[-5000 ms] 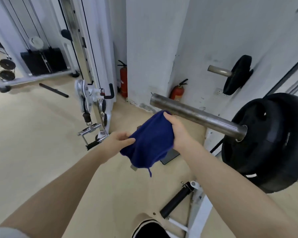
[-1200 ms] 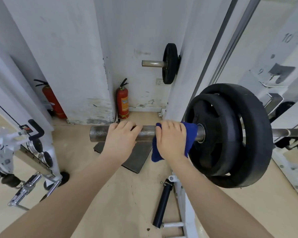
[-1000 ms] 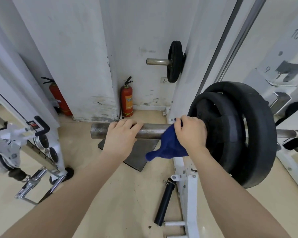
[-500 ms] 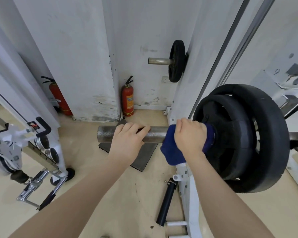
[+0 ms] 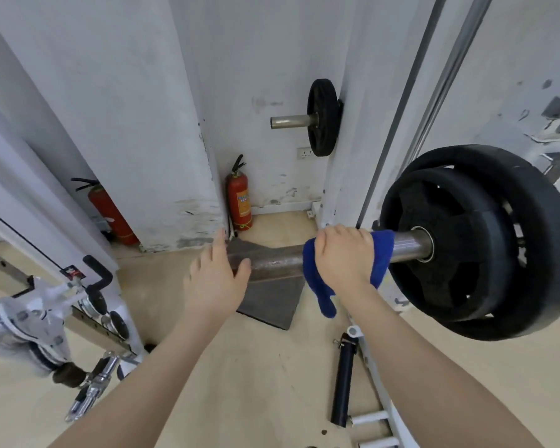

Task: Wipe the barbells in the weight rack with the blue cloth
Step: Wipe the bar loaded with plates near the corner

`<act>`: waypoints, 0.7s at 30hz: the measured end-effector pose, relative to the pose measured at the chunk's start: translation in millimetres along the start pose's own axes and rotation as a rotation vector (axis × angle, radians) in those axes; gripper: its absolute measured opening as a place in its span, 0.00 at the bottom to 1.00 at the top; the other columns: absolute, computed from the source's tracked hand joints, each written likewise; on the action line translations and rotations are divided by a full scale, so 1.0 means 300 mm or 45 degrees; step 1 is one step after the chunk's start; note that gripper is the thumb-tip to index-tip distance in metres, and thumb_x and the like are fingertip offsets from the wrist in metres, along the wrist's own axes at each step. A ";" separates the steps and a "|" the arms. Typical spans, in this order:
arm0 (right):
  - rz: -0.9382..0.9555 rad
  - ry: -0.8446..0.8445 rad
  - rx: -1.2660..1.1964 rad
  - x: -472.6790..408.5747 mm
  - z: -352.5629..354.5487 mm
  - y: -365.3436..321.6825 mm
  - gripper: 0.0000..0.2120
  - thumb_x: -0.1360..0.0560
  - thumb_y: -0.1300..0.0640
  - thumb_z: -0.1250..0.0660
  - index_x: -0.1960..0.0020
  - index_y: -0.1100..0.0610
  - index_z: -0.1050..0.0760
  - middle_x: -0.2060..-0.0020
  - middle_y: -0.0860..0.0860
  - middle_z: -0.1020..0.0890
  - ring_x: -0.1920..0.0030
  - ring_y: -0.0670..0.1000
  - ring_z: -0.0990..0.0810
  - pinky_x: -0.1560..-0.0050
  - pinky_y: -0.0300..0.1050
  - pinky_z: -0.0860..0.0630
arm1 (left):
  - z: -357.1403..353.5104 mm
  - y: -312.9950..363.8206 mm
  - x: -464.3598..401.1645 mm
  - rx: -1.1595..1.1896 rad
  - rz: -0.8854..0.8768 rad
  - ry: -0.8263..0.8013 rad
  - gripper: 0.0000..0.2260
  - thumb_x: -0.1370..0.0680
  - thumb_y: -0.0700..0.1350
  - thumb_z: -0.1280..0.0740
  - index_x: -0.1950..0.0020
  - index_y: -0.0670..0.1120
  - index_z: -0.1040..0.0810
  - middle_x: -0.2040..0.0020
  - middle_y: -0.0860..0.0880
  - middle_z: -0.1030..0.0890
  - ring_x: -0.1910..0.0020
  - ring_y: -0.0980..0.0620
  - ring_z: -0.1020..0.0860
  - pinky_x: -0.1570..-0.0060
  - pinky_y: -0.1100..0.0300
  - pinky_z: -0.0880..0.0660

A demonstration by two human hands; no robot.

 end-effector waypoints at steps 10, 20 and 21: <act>0.273 -0.388 -0.329 -0.012 -0.018 -0.306 0.21 0.20 0.48 0.52 0.67 0.53 0.33 0.70 0.49 0.27 0.64 0.53 0.27 0.65 0.46 0.34 | -0.065 -0.193 -0.045 1.064 0.513 -0.326 0.13 0.20 0.49 0.46 0.45 0.49 0.23 0.45 0.48 0.20 0.44 0.47 0.24 0.35 0.48 0.32; 0.432 -0.076 -0.135 0.100 0.014 -0.564 0.19 0.23 0.49 0.51 0.61 0.53 0.25 0.67 0.48 0.20 0.66 0.53 0.22 0.59 0.47 0.29 | 0.020 -0.221 -0.073 1.218 0.365 -0.335 0.20 0.18 0.50 0.52 0.37 0.44 0.26 0.40 0.47 0.23 0.41 0.50 0.26 0.36 0.53 0.33; 0.483 -0.092 -0.138 0.093 0.012 -0.538 0.19 0.22 0.48 0.51 0.59 0.53 0.25 0.65 0.49 0.20 0.64 0.53 0.22 0.58 0.47 0.29 | 0.027 -0.232 -0.080 1.206 0.359 -0.323 0.20 0.18 0.50 0.52 0.37 0.43 0.26 0.38 0.47 0.24 0.39 0.49 0.27 0.34 0.53 0.34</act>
Point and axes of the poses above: each hand's wrist, its own x-axis away from the middle knuckle, its own z-axis out of the back of the hand, y = z × x, the point moved 8 cm from there along -x, towards the middle knuckle
